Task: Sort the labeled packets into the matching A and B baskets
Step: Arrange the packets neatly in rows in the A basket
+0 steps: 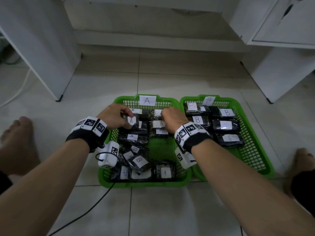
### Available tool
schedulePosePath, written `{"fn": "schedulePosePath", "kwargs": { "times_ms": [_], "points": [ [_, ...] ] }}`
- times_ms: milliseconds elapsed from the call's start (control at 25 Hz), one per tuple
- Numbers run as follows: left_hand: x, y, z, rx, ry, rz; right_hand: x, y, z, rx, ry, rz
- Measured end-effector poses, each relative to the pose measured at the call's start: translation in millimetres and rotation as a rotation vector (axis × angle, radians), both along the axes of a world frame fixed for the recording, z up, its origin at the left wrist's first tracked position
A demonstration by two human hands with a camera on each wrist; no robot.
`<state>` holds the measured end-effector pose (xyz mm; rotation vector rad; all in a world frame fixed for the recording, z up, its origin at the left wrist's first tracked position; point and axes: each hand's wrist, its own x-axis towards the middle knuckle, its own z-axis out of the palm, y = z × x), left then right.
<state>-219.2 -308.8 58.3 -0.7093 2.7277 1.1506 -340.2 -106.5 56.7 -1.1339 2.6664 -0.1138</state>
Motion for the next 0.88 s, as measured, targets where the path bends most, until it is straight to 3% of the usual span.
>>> {"fn": "schedulePosePath", "kwargs": {
  "times_ms": [200, 360, 480, 560, 720, 800, 880],
  "points": [
    [1.1, 4.6, -4.0, -0.063, -0.037, -0.033, -3.8, -5.5, 1.8, -0.004, -0.017, -0.036],
    [1.7, -1.6, 1.6, -0.015, -0.024, -0.011, 0.6, -5.8, 3.0, -0.099, -0.137, -0.124],
    [5.7, 1.5, 9.1, -0.027, -0.123, -0.084, 17.6, -3.7, 3.6, -0.164, -0.292, -0.130],
    [11.2, 6.6, 11.0, -0.031, -0.180, -0.128, 32.5, -3.2, 0.7, -0.094, -0.374, -0.074],
    [18.2, 16.3, 13.2, 0.018, -0.139, -0.153, 41.8, 6.1, 2.0, 0.055, -0.423, -0.030],
    [15.5, 30.3, 15.3, 0.109, -0.109, -0.174, 38.1, 15.9, 5.9, -0.059, -0.494, -0.093],
    [11.6, 48.2, 14.9, 0.182, -0.080, -0.184, 35.0, 26.2, 11.6, -0.308, -0.716, -0.199]
  ]
}}
